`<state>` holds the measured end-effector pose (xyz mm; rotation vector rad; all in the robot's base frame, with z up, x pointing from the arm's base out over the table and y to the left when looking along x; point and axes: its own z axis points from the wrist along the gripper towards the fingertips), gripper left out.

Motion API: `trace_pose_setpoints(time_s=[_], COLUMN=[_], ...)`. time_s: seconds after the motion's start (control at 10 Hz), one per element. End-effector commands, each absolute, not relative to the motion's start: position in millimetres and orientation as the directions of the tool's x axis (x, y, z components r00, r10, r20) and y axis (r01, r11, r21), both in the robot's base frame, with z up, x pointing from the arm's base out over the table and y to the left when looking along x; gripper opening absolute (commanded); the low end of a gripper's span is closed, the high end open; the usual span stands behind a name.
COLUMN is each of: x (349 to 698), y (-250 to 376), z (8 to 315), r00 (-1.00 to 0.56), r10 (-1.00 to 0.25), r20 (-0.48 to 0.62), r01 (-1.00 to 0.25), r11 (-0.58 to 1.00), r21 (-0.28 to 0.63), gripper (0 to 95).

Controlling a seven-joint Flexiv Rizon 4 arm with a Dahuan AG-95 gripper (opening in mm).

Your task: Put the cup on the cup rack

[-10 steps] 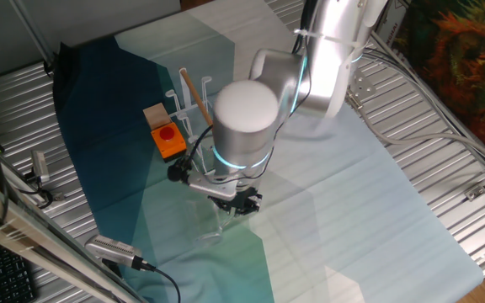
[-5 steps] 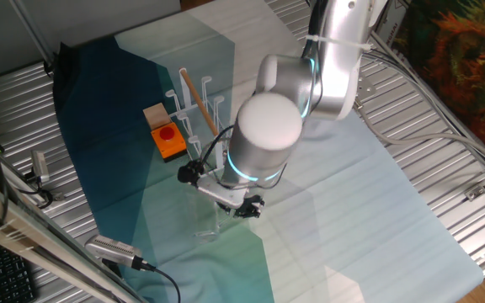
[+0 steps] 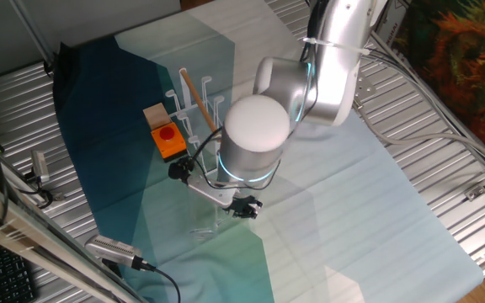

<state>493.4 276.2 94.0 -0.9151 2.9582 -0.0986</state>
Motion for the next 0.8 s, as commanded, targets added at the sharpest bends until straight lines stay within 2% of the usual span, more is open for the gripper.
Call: trace_pose_setpoints(time_s=[0.1, 0.8], x=[494.0, 501.3], y=[276.6, 280.0], z=[93.4, 104.3], r00=[-0.825, -0.822], r10=[-0.564, -0.570], r20=[-0.024, -0.007], r01=[-0.561, -0.568], r11=[0.824, 0.820], r21=[-0.074, -0.062], gripper=[0.0, 0.0])
